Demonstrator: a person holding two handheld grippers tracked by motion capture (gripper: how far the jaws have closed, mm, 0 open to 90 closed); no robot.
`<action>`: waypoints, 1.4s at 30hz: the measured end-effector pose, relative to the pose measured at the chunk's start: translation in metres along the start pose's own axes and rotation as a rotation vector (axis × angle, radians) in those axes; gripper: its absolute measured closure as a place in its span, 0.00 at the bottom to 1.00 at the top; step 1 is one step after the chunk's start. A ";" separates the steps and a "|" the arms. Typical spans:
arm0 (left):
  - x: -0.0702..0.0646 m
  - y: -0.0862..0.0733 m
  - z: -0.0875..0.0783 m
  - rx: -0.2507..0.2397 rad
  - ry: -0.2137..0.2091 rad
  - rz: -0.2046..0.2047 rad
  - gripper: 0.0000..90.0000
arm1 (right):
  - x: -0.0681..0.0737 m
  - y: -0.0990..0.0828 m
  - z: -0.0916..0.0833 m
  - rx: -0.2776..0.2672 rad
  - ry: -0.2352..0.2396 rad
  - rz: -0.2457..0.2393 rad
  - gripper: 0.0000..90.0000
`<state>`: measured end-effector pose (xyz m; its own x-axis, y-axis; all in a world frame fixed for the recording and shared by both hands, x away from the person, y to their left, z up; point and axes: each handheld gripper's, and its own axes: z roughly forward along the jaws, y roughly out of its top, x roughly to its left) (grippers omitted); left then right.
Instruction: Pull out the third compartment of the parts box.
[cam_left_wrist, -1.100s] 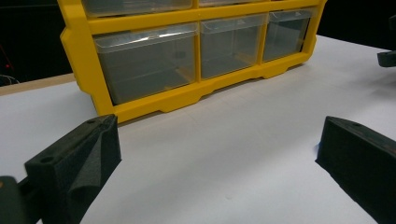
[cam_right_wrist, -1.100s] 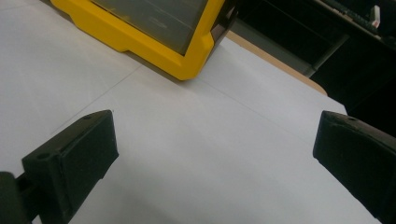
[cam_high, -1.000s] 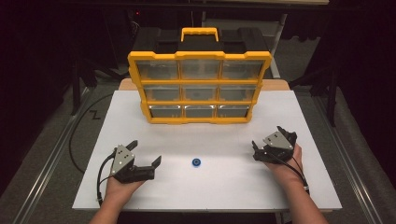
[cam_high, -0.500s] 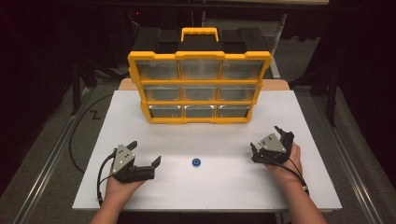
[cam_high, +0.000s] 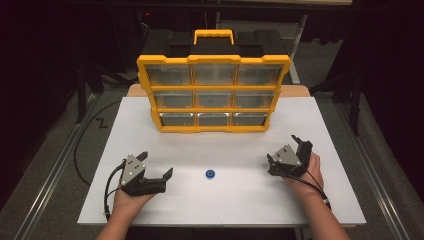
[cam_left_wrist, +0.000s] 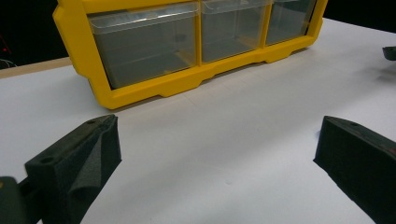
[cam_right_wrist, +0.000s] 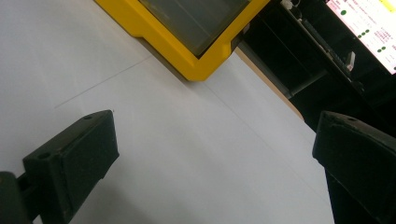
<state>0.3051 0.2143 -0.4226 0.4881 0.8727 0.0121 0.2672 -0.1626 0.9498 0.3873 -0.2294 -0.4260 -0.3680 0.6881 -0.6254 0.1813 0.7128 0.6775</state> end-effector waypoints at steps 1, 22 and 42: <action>0.000 0.000 0.000 -0.002 0.004 -0.001 0.01 | 0.000 0.000 0.000 -0.001 0.000 0.000 0.02; -0.002 -0.001 0.000 -0.047 -0.003 0.007 0.01 | 0.009 0.005 -0.001 -0.013 -0.053 -0.173 0.02; -0.002 -0.002 -0.001 -0.041 0.010 0.033 0.01 | 0.017 0.010 -0.003 -0.001 -0.096 -0.319 0.02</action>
<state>0.3027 0.2128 -0.4241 0.4879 0.8717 0.0465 0.2165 -0.1725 0.9609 0.3800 -0.2110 -0.4286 -0.3180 0.4401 -0.8397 0.0697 0.8942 0.4423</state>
